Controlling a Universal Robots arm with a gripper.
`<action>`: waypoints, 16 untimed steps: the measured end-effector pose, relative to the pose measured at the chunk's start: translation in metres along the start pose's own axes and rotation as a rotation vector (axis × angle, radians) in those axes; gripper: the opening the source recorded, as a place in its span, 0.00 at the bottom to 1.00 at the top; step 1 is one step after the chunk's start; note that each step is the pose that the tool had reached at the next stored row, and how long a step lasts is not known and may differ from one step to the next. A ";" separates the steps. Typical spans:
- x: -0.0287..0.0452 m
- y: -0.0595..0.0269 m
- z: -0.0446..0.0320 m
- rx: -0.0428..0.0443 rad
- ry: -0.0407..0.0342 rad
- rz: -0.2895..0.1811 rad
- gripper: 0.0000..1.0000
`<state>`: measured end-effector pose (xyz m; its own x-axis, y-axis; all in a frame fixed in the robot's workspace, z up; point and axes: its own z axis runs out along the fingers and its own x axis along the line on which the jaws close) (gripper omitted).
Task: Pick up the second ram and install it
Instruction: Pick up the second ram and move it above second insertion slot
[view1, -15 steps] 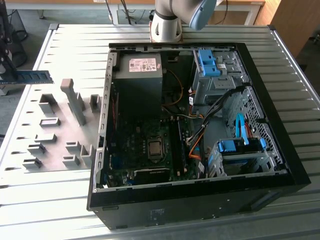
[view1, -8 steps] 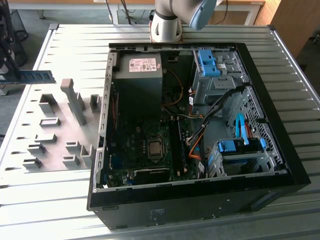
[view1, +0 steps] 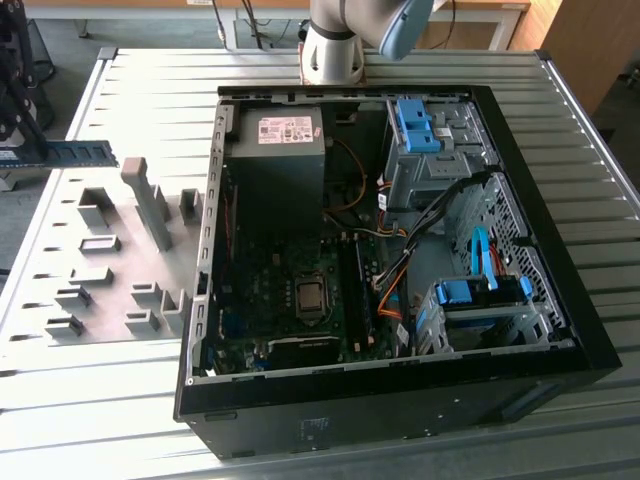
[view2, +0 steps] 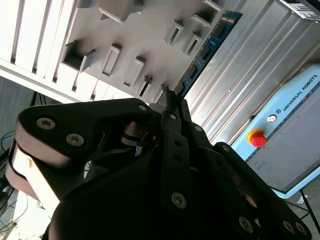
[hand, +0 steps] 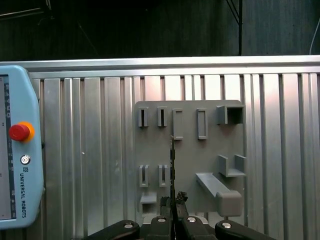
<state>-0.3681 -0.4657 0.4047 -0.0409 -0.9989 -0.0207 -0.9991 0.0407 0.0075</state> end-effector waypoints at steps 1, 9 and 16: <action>-0.0001 -0.0008 -0.0001 -0.0001 0.0001 0.000 0.14; -0.0003 -0.0072 -0.0001 0.0000 0.0001 0.000 0.14; -0.0005 -0.0128 -0.0001 0.0000 0.0000 0.000 0.14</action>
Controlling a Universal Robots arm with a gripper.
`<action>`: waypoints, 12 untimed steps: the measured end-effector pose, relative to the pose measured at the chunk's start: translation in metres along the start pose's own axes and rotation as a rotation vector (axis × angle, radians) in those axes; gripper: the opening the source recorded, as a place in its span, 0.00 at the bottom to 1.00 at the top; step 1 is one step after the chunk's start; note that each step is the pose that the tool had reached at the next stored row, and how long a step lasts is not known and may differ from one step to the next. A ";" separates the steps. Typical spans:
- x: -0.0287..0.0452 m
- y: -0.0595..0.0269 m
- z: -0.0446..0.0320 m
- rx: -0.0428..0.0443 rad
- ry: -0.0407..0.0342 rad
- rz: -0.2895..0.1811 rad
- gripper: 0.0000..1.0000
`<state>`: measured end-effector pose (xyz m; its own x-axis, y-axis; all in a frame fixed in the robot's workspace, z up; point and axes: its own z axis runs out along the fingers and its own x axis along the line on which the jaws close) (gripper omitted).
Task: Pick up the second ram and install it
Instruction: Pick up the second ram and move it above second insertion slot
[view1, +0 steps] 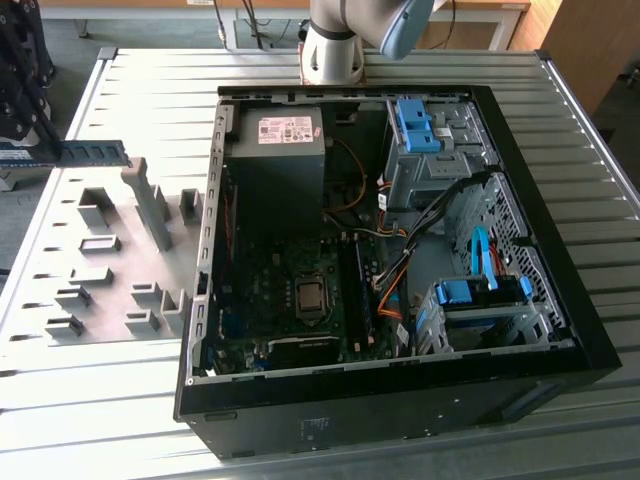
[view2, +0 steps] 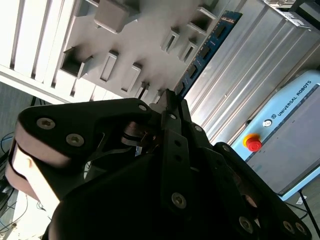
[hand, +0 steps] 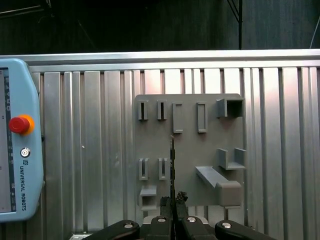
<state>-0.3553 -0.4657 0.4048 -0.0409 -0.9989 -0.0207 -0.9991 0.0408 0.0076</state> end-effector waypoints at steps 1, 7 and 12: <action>0.0000 -0.0008 0.0000 0.0001 0.0000 0.000 0.14; -0.0003 -0.0057 0.0000 0.0000 0.0000 0.000 0.14; -0.0004 -0.0101 -0.0001 0.0000 0.0000 0.000 0.14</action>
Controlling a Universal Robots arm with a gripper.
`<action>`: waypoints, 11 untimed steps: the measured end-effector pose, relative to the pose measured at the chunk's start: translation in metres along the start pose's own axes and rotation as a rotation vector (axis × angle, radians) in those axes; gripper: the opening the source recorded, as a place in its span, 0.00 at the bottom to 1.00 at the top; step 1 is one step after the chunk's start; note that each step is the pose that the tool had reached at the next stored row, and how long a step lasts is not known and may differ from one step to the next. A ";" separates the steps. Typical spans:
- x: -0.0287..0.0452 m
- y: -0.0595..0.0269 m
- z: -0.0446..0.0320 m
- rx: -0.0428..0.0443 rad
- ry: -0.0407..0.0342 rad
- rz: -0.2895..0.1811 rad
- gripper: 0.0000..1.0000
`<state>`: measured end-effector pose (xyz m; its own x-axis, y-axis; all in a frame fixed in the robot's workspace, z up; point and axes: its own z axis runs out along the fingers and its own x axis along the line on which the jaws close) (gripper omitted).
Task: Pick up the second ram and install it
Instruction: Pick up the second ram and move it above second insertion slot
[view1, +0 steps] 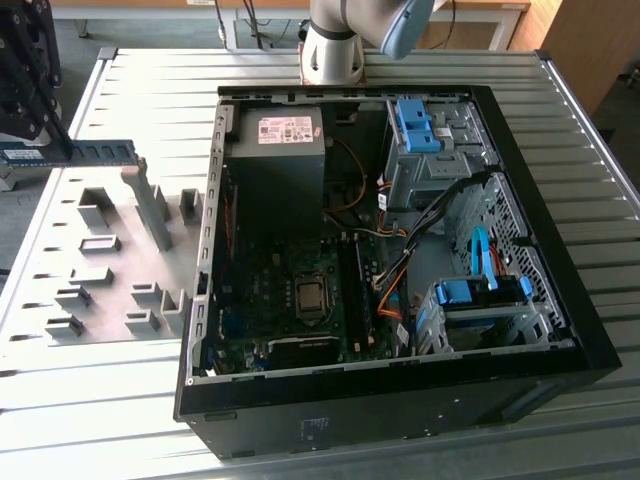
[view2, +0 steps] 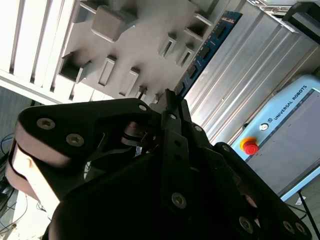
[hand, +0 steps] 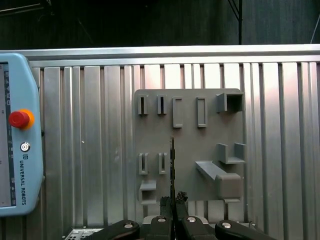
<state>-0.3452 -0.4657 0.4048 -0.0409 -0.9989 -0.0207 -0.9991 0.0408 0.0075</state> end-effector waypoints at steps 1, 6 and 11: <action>0.0000 -0.0008 0.0000 0.0000 0.0000 0.000 0.14; -0.0002 -0.0053 -0.0001 0.0000 0.0001 0.000 0.14; -0.0004 -0.0097 -0.0001 0.0000 0.0000 0.000 0.14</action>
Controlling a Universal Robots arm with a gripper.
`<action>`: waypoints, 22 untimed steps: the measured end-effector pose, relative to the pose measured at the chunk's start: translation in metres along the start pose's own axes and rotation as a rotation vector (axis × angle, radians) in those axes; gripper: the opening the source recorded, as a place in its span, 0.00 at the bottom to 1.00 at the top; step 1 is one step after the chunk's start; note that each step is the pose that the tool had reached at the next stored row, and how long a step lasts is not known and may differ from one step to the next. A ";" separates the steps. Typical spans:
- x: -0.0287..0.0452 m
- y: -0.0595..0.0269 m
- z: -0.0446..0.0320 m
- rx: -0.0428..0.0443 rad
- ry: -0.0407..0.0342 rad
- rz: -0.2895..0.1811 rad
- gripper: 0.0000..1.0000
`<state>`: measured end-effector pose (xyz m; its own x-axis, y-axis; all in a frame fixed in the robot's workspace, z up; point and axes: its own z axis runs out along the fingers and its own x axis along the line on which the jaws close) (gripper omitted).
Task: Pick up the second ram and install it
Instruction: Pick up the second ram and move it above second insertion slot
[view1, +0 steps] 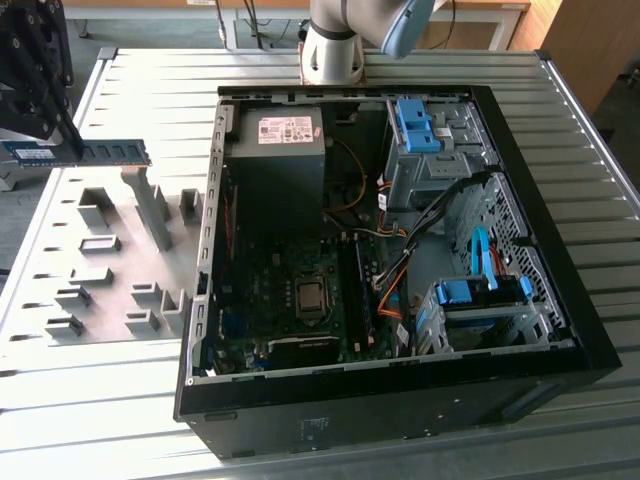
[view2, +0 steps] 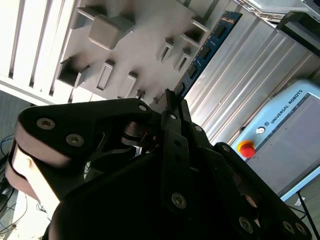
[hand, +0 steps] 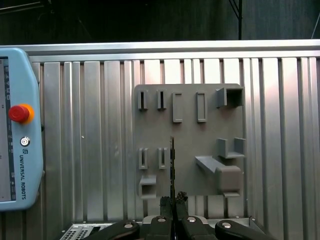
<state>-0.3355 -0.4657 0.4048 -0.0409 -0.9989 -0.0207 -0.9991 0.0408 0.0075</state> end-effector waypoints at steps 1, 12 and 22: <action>0.0000 -0.0006 0.0000 0.0001 0.0000 0.000 0.14; -0.0002 -0.0038 0.0000 0.0000 0.0000 0.000 0.14; -0.0004 -0.0107 -0.0001 0.0000 0.0000 0.000 0.14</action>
<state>-0.3248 -0.4657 0.4048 -0.0409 -0.9989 -0.0207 -0.9991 0.0408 0.0075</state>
